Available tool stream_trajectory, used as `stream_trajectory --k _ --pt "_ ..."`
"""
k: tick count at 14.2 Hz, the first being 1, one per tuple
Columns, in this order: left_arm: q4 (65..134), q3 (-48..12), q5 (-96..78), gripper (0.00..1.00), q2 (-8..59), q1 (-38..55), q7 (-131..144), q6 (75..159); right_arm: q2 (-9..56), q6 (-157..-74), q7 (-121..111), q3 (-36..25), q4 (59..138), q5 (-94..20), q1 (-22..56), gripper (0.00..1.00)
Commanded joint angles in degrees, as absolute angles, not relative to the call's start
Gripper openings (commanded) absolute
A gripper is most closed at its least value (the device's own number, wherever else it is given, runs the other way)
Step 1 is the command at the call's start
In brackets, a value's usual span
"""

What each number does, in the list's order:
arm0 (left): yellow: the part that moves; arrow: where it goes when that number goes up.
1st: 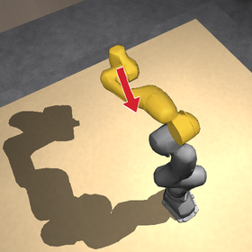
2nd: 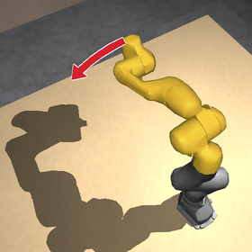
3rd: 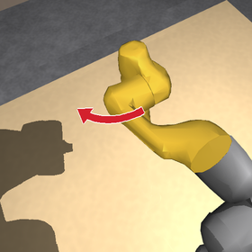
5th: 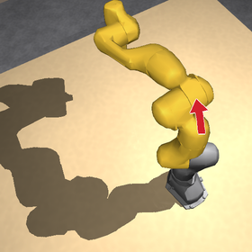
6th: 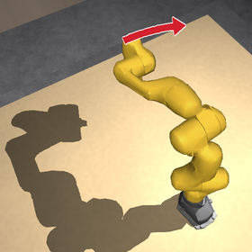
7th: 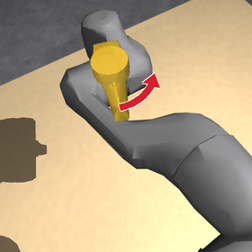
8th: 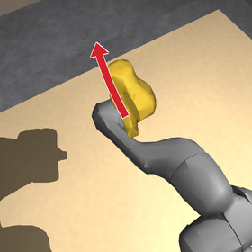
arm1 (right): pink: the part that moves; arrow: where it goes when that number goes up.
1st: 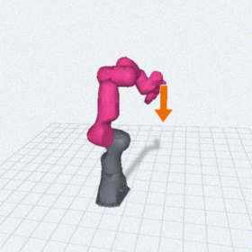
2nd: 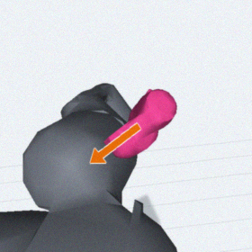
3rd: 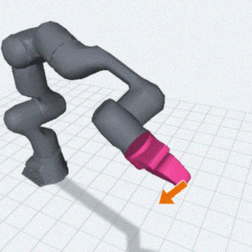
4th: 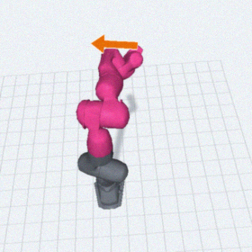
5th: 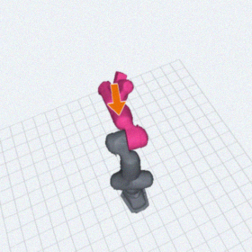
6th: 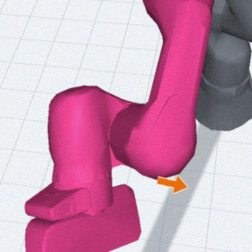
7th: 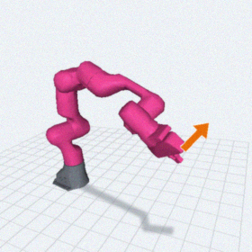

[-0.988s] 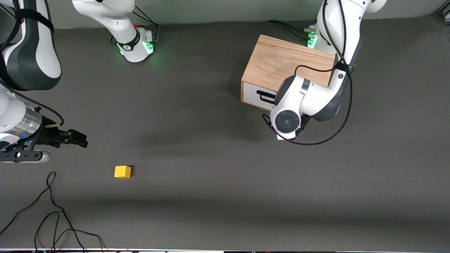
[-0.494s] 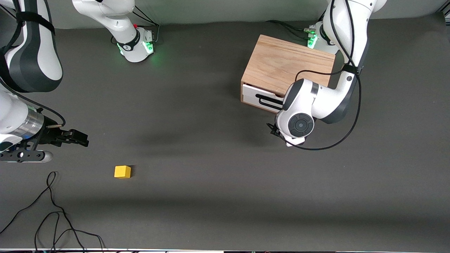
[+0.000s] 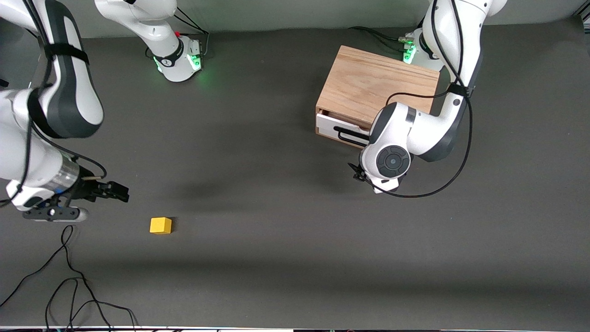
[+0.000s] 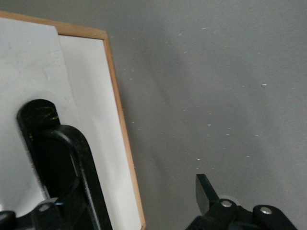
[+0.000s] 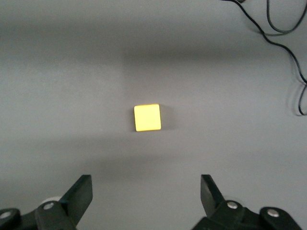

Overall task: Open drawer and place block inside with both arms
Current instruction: 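Pull the drawer open with the left gripper while the right gripper reaches the cube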

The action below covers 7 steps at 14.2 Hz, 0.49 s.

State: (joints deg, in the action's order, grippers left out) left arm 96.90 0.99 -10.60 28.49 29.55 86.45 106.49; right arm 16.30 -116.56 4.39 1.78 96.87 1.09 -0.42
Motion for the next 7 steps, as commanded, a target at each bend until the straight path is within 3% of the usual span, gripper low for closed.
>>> stream_trajectory --k 1,7 --pt "95.3 1.1 -7.6 0.98 28.8 30.2 87.4 111.4 18.9 -119.8 5.7 1.7 95.8 1.2 -0.5 1.0" --pt "92.6 1.1 -5.6 0.98 28.7 30.7 87.0 114.0 27.0 -125.5 5.8 1.8 92.9 1.1 -0.1 1.0"
